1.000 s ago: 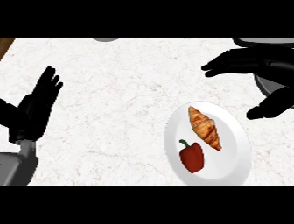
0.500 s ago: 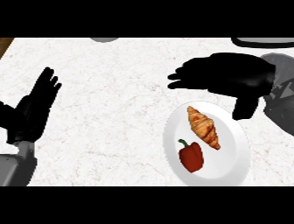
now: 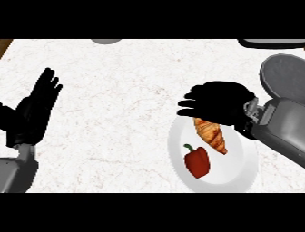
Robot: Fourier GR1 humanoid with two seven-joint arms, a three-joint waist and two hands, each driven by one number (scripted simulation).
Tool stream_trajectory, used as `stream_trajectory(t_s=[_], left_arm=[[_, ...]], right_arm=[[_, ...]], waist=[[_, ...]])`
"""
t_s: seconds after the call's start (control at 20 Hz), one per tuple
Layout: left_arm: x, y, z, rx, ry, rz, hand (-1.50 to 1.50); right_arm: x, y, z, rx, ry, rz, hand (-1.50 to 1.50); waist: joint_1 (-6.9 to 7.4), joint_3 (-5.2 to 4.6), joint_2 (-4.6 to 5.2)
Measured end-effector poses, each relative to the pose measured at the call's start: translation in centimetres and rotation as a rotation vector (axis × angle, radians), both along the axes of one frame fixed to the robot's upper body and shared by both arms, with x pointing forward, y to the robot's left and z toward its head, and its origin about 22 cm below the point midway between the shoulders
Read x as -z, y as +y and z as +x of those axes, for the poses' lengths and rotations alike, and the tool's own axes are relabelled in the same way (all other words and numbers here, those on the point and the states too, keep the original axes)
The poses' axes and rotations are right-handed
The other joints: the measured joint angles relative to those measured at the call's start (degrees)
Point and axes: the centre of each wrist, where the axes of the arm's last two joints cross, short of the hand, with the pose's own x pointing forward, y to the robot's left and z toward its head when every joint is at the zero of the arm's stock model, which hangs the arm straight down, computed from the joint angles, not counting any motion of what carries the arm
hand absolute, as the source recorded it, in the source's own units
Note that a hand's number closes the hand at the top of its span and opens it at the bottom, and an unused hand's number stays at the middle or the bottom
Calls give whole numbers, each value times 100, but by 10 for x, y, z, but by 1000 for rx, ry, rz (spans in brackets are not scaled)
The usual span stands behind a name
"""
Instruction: Pick the croissant from the plate and place it in the pan
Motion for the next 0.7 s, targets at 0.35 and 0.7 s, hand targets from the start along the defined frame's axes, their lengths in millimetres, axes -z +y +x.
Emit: stream_trajectory(t_s=[0.35, 0.7], left_arm=[[2, 2, -5, -5, -3, 5, 0], [4, -3, -5, -2, 3, -5, 0]], right_arm=[[13, 10, -25, -53, -89, -123, -150], [27, 16, -53, -85, -194, -138, -150]], waist=[[-20, 3, -3], [-27, 4, 1]])
